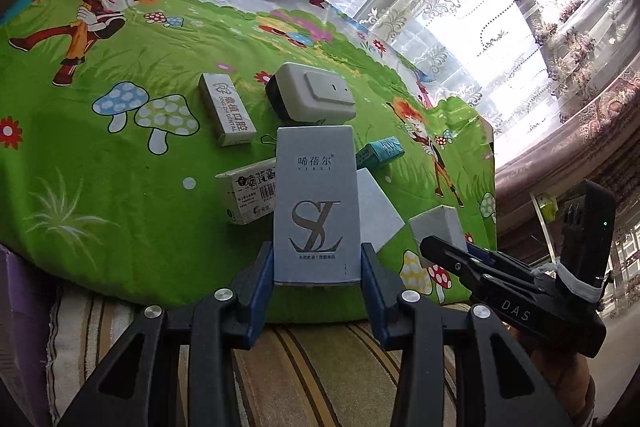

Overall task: Organize rigid objects
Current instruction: 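Carry the 'SL' box and white cube into the purple box and release both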

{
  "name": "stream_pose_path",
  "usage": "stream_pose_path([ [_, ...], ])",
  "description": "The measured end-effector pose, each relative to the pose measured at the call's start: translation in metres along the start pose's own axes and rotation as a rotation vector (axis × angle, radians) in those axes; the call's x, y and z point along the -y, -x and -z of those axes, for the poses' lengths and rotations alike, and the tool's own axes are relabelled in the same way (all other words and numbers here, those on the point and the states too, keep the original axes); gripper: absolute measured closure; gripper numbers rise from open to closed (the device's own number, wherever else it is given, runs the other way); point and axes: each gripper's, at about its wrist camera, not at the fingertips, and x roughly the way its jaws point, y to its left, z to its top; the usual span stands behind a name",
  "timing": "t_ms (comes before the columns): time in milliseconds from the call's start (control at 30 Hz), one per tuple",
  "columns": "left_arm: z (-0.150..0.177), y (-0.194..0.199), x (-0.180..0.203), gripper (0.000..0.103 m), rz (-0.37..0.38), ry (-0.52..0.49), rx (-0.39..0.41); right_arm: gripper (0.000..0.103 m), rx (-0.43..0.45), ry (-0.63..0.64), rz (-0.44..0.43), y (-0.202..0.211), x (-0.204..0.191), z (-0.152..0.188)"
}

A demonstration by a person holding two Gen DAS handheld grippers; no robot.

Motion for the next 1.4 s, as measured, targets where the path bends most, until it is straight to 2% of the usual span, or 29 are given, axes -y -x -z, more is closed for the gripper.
stream_pose_path([
  [267,0.007,0.022,-0.016,0.061,0.007,0.049,0.047,0.058,-0.010,0.063,-0.035,0.004,-0.032,0.001],
  [500,0.017,0.052,-0.043,0.061,-0.013,0.131,0.123,0.058,-0.014,0.146,-0.082,0.007,-0.072,-0.001],
  [1000,0.044,0.132,-0.128,0.061,-0.145,0.371,0.337,0.058,-0.038,0.375,-0.212,0.005,-0.181,0.001],
  [1400,0.074,0.178,-0.191,0.061,-0.256,0.598,0.467,0.058,-0.071,0.548,-0.290,-0.002,-0.262,0.014],
])
